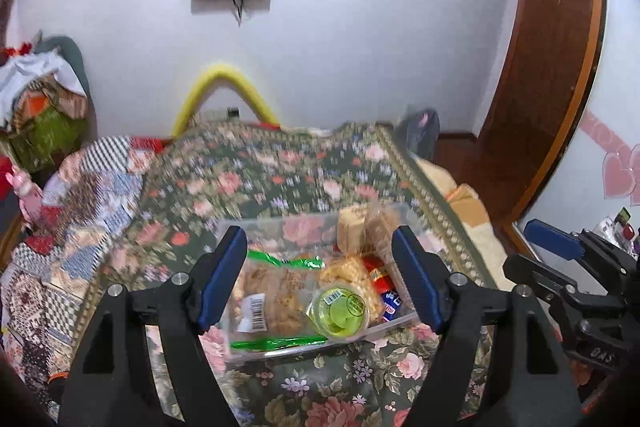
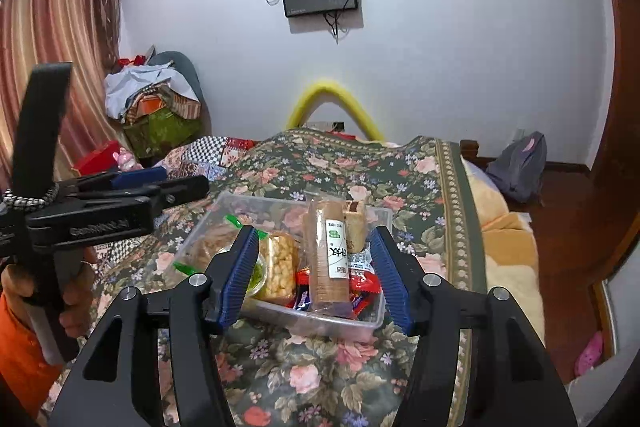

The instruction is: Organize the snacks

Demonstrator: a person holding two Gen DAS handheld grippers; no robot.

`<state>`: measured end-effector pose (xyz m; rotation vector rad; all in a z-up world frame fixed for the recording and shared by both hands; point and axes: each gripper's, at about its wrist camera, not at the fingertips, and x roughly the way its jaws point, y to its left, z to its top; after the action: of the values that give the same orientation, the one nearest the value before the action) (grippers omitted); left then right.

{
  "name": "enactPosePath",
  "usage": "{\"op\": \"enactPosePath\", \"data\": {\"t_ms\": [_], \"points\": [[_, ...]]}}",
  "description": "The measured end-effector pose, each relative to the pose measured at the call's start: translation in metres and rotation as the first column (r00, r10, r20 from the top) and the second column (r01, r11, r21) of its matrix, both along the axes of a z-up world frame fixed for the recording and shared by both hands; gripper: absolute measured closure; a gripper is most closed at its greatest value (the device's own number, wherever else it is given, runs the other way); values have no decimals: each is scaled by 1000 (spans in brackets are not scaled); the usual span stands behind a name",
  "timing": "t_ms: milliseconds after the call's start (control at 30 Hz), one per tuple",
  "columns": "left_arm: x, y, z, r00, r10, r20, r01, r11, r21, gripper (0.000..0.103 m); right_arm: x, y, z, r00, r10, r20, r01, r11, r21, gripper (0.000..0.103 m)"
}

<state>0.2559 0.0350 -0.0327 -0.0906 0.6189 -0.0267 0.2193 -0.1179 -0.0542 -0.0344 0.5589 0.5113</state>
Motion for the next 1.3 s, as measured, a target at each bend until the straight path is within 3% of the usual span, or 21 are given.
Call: {"op": "enactPosePath", "data": {"t_ms": [167, 300, 400, 533, 667, 800, 1300], "points": [[-58, -4, 35, 989, 10, 150, -17, 999, 43, 28, -29, -5, 25, 998, -6, 65, 4, 1000, 26, 48], [-110, -8, 59, 964, 26, 266, -44, 997, 62, 28, -61, -8, 48, 992, -6, 127, -1, 998, 56, 48], [-138, -7, 68, 952, 28, 306, -41, 999, 35, 26, -82, -11, 59, 988, -2, 155, -12, 996, 91, 38], [-165, -10, 71, 940, 22, 339, -38, 998, 40, 19, -107, -11, 65, 980, -15, 200, -8, 994, 112, 21], [-181, -14, 68, 935, 19, 354, -41, 998, 54, 5, -123, -9, 64, 974, -29, 224, 5, 994, 110, 13], [-188, -16, 62, 935, 25, 353, -47, 998, 52, 2, -131, -6, 58, 966, -69, 250, 45, 994, 102, 0], [-202, -21, 56, 935, 27, 355, -55, 996, 70, 2, -147, -7, 50, 962, -100, 254, 86, 994, 66, 0]]}}
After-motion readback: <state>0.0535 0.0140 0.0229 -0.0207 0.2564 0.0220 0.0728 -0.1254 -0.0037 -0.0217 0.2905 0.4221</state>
